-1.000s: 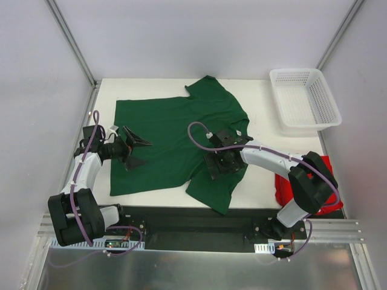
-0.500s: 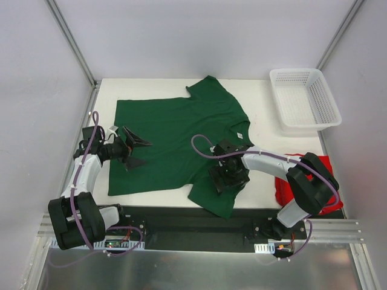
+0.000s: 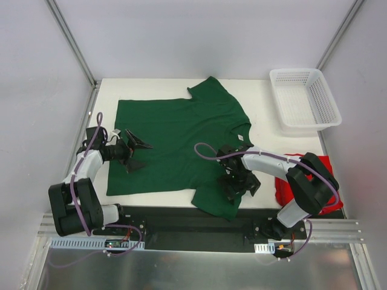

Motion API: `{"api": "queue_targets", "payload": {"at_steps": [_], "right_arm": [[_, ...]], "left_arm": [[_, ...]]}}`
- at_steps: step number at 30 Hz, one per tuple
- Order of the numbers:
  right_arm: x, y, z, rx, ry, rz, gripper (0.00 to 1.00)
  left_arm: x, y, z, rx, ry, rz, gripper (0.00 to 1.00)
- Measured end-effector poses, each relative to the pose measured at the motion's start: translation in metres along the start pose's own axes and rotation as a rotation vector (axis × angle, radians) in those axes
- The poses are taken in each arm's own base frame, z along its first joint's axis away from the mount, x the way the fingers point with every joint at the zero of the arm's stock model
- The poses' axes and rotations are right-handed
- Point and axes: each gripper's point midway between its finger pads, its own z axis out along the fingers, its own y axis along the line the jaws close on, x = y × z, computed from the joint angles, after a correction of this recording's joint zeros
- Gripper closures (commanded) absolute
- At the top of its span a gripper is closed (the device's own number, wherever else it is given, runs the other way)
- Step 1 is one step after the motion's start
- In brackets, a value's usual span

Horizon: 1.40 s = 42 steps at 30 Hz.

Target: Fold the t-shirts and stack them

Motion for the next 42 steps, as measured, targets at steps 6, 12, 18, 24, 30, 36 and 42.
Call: {"api": "queue_targets", "payload": {"at_steps": [6, 12, 18, 24, 30, 36, 42], "right_arm": [[0.0, 0.0, -0.008, 0.001, 0.003, -0.004, 0.04], [-0.017, 0.016, -0.03, -0.079, -0.094, -0.006, 0.04], [-0.02, 0.03, -0.016, -0.138, -0.064, 0.005, 0.04], [-0.009, 0.037, 0.008, -0.129, 0.031, -0.005, 0.04], [-0.004, 0.041, 0.009, -0.115, 0.042, -0.029, 0.04], [0.0, 0.039, 0.009, -0.097, 0.052, -0.033, 0.04], [-0.006, 0.032, -0.012, -0.047, 0.024, -0.017, 0.04]], "left_arm": [[-0.039, 0.014, 0.022, -0.077, 0.033, -0.064, 0.01], [-0.078, 0.031, 0.037, -0.175, -0.008, -0.048, 0.01], [-0.096, 0.053, 0.049, -0.246, -0.003, -0.07, 0.01], [-0.108, 0.047, 0.056, -0.235, 0.035, -0.101, 0.0], [-0.131, 0.035, 0.065, -0.206, 0.05, -0.099, 0.01], [-0.153, 0.022, 0.074, -0.184, 0.041, -0.066, 0.01], [-0.155, 0.017, 0.076, -0.167, 0.034, -0.055, 0.01]]}}
